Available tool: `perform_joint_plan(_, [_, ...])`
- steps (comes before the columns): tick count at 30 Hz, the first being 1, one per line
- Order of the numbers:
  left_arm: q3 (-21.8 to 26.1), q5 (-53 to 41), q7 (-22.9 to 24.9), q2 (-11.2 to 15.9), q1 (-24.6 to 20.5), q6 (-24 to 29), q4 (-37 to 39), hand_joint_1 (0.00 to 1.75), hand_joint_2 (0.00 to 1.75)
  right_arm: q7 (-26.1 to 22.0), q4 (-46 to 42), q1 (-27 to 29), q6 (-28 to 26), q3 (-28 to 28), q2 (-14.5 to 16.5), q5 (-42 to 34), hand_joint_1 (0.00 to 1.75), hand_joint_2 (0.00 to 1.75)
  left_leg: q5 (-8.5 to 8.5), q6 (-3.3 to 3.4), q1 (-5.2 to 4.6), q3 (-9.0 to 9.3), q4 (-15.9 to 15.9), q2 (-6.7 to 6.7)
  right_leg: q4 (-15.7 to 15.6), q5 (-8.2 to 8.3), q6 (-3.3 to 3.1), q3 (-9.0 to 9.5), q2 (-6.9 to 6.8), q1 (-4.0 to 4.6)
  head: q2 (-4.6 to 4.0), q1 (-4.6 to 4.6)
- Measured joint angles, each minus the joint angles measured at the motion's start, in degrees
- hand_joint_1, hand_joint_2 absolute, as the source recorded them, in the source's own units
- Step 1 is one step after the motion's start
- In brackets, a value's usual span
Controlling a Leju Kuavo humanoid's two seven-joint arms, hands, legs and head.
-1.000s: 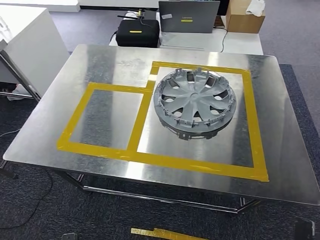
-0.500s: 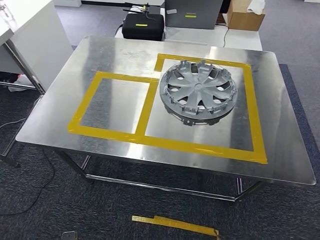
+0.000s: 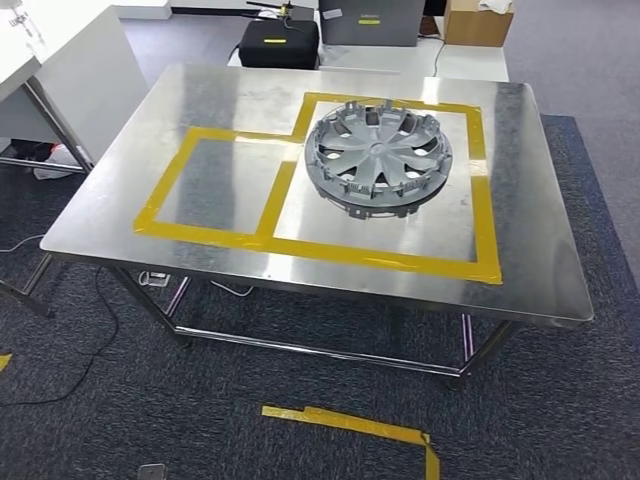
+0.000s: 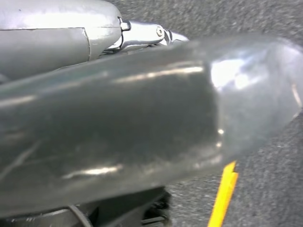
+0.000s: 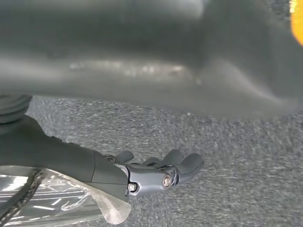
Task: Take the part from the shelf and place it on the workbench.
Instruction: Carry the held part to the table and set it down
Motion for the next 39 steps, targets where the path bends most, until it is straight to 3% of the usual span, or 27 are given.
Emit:
perform_joint_plan(1, [0.01,0.01,-0.01,-0.02,-0.01,-0.16,0.00,0.00,0.00,-0.22,0.09,-0.06,0.32,0.14,0.27,0.04,0.00,0.00,1.53,0.65,-0.17,2.68,-3.12,-0.51,0.19,0.60,-0.01,-0.76,0.32,0.14,0.00,0.01])
perform_joint_plan(3, [0.07,0.10,-0.03,0.07,0.03,-0.48,0.00,0.00,0.00,-0.85,0.21,-0.27,0.92,0.40,0.85,0.03,0.00,0.00,2.30,2.04,-0.53,8.62,-11.67,-2.15,0.47,1.79,0.17,-2.16,1.07,0.42,0.00,0.04])
perform_joint_plan(4, [0.12,0.16,-0.06,0.10,0.07,-0.59,0.01,0.00,0.00,-1.10,0.25,-0.39,1.12,0.50,1.07,0.02,0.00,0.00,1.93,2.41,-0.71,10.52,-14.85,-2.79,0.51,2.41,0.39,-2.67,1.50,0.39,0.00,0.05])
perform_joint_plan(6, [0.27,0.29,-0.10,0.05,0.05,-0.73,0.01,0.00,0.00,-1.40,0.31,-0.42,1.22,0.59,1.16,0.01,0.00,0.00,1.57,2.54,-0.86,11.44,-17.51,-2.58,0.48,3.64,1.11,-3.58,2.38,0.24,0.00,0.02])
perform_joint_plan(8, [0.44,0.41,-0.11,-0.02,-0.08,-0.96,0.04,0.00,0.00,-1.67,0.33,-0.17,1.18,0.69,1.16,0.09,0.00,0.00,2.38,2.92,-0.72,10.74,-18.08,-1.46,1.23,2.91,1.72,-4.61,2.55,0.12,0.00,0.09])
perform_joint_plan(10, [0.55,0.35,-0.11,-0.05,-0.06,-1.30,0.07,0.00,0.00,-1.93,0.37,-0.08,1.06,0.82,1.21,0.34,0.00,0.00,3.48,3.37,-0.49,9.48,-18.28,-0.16,5.45,-1.81,2.14,-6.37,1.79,-0.03,0.00,0.31])
perform_joint_plan(12, [0.58,0.09,-0.14,-0.06,-0.02,-1.68,0.08,0.00,0.00,-2.07,0.42,-0.18,0.79,0.96,1.33,0.79,0.00,0.00,4.60,3.51,-0.52,7.79,-18.04,1.12,12.64,-6.80,2.78,-8.17,1.17,-0.32,0.00,0.41])
perform_joint_plan(13, [0.59,-0.09,-0.17,-0.05,-0.05,-1.85,0.09,0.00,0.00,-2.10,0.44,-0.20,0.57,1.03,1.38,1.03,0.00,0.00,5.19,3.43,-0.52,6.87,-17.88,1.78,15.52,-7.37,3.15,-8.44,1.04,-0.50,0.00,0.40])
perform_joint_plan(14, [0.59,-0.29,-0.25,-0.05,-0.11,-2.01,0.11,0.00,0.00,-2.11,0.45,-0.19,0.31,1.13,1.41,1.30,0.00,0.00,5.80,3.29,-0.46,5.85,-17.62,2.45,17.06,-6.44,3.53,-8.04,0.91,-0.70,0.00,0.40])
perform_joint_plan(16, [0.59,-0.65,-0.55,-0.03,-0.18,-2.30,0.13,0.00,0.00,-2.13,0.46,-0.18,-0.14,1.32,1.45,1.80,0.00,0.00,6.78,2.76,-0.22,3.63,-16.70,3.66,14.80,-2.54,4.34,-4.62,0.04,-1.19,0.00,0.42])
perform_joint_plan(17, [0.59,-0.83,-0.75,0.02,-0.18,-2.40,0.13,0.00,0.00,-2.15,0.46,-0.28,-0.29,1.45,1.60,2.01,0.00,0.00,7.07,2.40,-0.17,2.58,-16.00,4.19,11.30,-1.72,4.71,-1.41,-1.18,-1.47,0.00,0.47])
perform_joint_plan(18, [0.59,-1.00,-1.00,0.05,-0.17,-2.50,0.13,0.00,0.00,-2.17,0.47,-0.48,-0.43,1.61,1.76,2.19,0.00,0.00,7.23,2.01,-0.17,1.70,-15.17,4.71,7.12,-2.18,4.78,1.89,-2.33,-1.54,0.00,0.50])
perform_joint_plan(20, [0.59,-1.31,-1.62,0.17,-0.26,-2.55,0.13,0.00,0.00,-2.19,0.49,-0.85,-0.72,1.92,2.17,2.40,0.00,0.00,7.61,1.14,-0.26,0.64,-13.88,5.79,1.16,-4.70,3.86,5.54,-3.58,-1.47,0.00,0.60])
perform_joint_plan(22, [0.59,-1.42,-2.43,0.22,-0.41,-2.61,0.13,0.00,0.00,-2.15,0.51,-0.62,-1.13,2.13,2.41,2.59,0.00,0.00,8.20,0.34,-0.10,0.37,-13.55,6.84,0.11,-5.31,2.32,5.01,-2.80,-1.27,0.00,0.63])
perform_joint_plan(24, [0.59,-1.42,-3.15,0.28,-0.39,-2.69,0.13,0.00,0.00,-2.02,0.55,-0.07,-1.58,2.20,2.66,2.75,0.00,0.00,6.52,-0.40,0.28,0.13,-12.51,5.66,0.22,-4.46,1.29,4.28,-1.97,-1.24,0.00,0.65])
perform_joint_plan(27, [0.59,-1.42,-3.72,0.41,-0.08,-2.74,0.13,0.00,0.00,-1.93,0.57,-0.01,-1.99,2.31,3.00,2.92,0.00,0.00,-0.84,-0.98,0.50,-1.74,-4.14,1.84,0.30,-3.06,0.52,2.89,-0.30,-1.10,0.00,0.58])
perform_joint_plan(28, [0.59,-1.40,-3.81,0.45,-0.01,-2.77,0.13,0.00,0.00,-1.93,0.58,-0.07,-2.00,2.35,3.14,2.95,0.00,0.00,-2.21,-0.93,0.46,-2.21,-1.19,1.25,0.36,-2.66,0.41,2.55,0.37,-0.96,0.00,0.58])
perform_joint_plan(29, [0.59,-1.35,-3.89,0.48,0.01,-2.82,0.13,0.00,0.00,-1.96,0.58,-0.07,-2.01,2.37,3.25,2.97,0.00,0.00,-2.32,-0.73,0.39,-2.04,0.16,0.88,0.43,-2.30,0.35,2.26,1.06,-0.78,0.00,0.60])
perform_joint_plan(30, [0.59,-1.29,-3.97,0.50,0.01,-2.91,0.13,0.00,0.00,-2.01,0.58,-0.03,-2.01,2.38,3.33,2.96,0.00,0.00,-1.30,-0.39,0.29,-0.96,-0.63,0.59,0.50,-1.99,0.31,2.04,1.77,-0.61,0.00,0.60])
perform_joint_plan(31, [0.59,-1.22,-4.05,0.51,0.00,-3.04,0.13,0.00,0.00,-2.10,0.58,0.01,-2.01,2.38,3.38,2.96,0.00,0.00,0.48,0.09,0.16,0.93,-3.42,0.13,0.57,-1.74,0.31,1.90,2.50,-0.45,0.00,0.61])
perform_joint_plan(33, [0.61,-1.16,-4.12,0.69,0.03,-3.34,0.14,0.00,0.00,-2.38,0.62,0.00,-1.95,2.38,3.62,3.03,0.00,0.00,3.30,1.37,0.00,4.94,-10.45,-2.36,0.71,-1.32,0.46,1.40,3.85,-0.34,0.00,0.76])
perform_joint_plan(35, [0.62,-1.40,-4.06,0.88,0.13,-3.67,0.20,0.00,0.00,-2.63,0.67,-0.16,-1.79,2.39,3.96,3.26,0.00,0.00,3.96,2.06,-0.15,6.67,-13.97,-4.28,0.78,-0.77,1.07,0.70,5.17,-0.65,0.00,0.85])
perform_joint_plan(37, [0.62,-1.91,-3.78,0.91,0.12,-4.01,0.29,0.00,0.00,-2.71,0.70,-0.12,-1.61,2.42,4.23,3.68,0.00,0.00,4.07,2.15,-0.25,6.95,-15.15,-3.45,0.74,-0.27,1.90,0.01,6.35,-0.94,0.00,0.77])
perform_joint_plan(39, [0.62,-2.32,-3.31,0.86,-0.16,-4.28,0.34,0.00,0.00,-2.64,0.72,0.06,-1.47,2.44,4.37,4.04,0.00,0.00,4.32,2.44,-0.04,7.23,-16.57,-1.83,2.14,-1.31,2.41,-1.33,4.92,-0.85,0.00,0.97])
